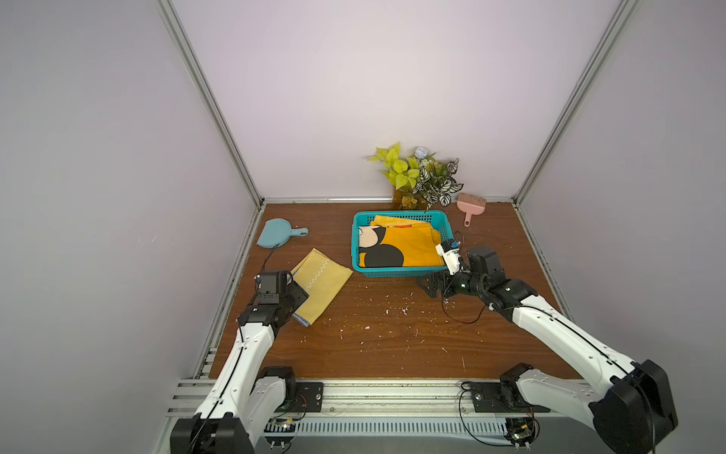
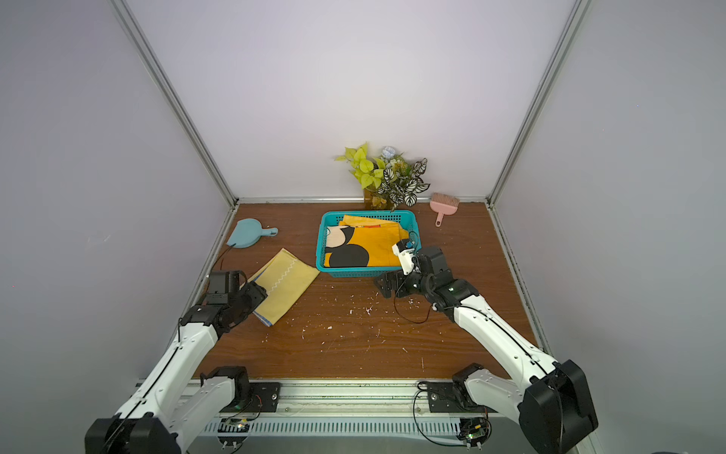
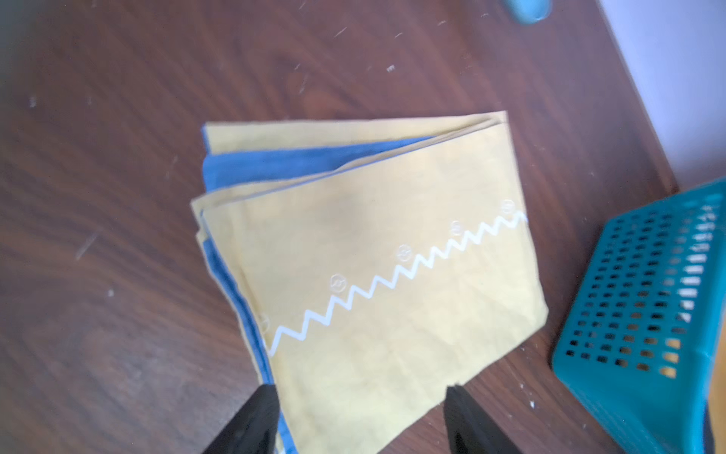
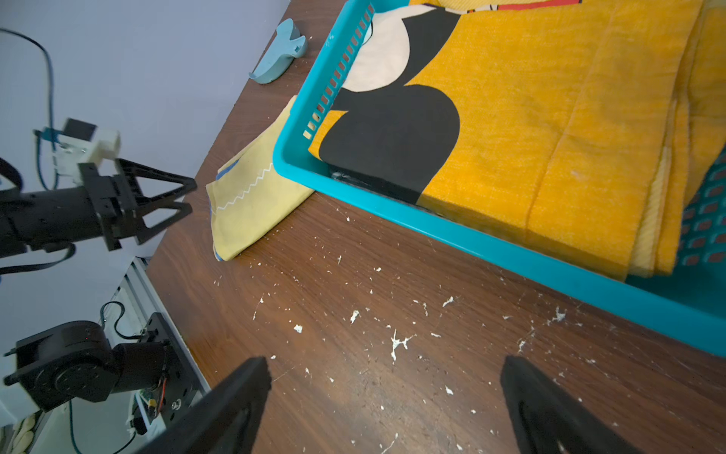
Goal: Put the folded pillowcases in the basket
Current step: Move the pillowcase to the center of the board.
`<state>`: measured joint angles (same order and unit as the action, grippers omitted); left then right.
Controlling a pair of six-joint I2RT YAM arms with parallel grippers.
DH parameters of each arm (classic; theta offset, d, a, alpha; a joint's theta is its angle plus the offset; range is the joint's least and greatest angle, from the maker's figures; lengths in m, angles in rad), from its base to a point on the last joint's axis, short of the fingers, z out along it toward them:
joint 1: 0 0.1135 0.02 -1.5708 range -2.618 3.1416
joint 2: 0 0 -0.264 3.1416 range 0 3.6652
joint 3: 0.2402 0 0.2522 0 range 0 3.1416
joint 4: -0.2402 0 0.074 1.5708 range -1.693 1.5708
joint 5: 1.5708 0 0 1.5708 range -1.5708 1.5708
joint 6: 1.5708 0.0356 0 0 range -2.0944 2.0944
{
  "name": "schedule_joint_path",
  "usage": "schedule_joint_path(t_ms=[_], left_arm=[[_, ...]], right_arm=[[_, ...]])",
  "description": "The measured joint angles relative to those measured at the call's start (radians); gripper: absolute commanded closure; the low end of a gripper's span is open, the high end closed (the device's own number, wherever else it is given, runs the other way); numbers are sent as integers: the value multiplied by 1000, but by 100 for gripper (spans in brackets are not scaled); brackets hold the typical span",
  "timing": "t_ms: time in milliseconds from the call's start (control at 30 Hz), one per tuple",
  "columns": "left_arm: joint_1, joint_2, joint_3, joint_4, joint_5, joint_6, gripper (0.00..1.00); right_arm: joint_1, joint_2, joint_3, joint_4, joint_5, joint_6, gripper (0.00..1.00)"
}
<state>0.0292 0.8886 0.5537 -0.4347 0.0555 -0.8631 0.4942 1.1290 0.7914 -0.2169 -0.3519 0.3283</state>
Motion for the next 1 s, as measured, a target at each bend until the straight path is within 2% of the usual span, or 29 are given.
schedule_joint_path(t_ms=[33,100,200,267,433,633,833,1000], left_arm=[[0,9,5,27,14,0,100],[1,63,13,85,40,1,100],[0,250,42,179,92,0,100],[-11,380,66,234,116,-2,100],[-69,561,126,355,128,-14,100],[-106,675,184,476,142,-28,100],[-110,743,188,510,121,-27,100],[-140,750,161,569,105,-27,100]], right_arm=[[2,6,0,2,0,0,2],[4,19,0,3,0,0,5],[9,34,0,6,5,1,9],[10,38,0,11,6,0,10],[11,38,0,13,9,1,8],[12,38,0,14,35,0,7],[14,38,-1,14,43,-3,6],[14,38,-3,14,54,-3,6]])
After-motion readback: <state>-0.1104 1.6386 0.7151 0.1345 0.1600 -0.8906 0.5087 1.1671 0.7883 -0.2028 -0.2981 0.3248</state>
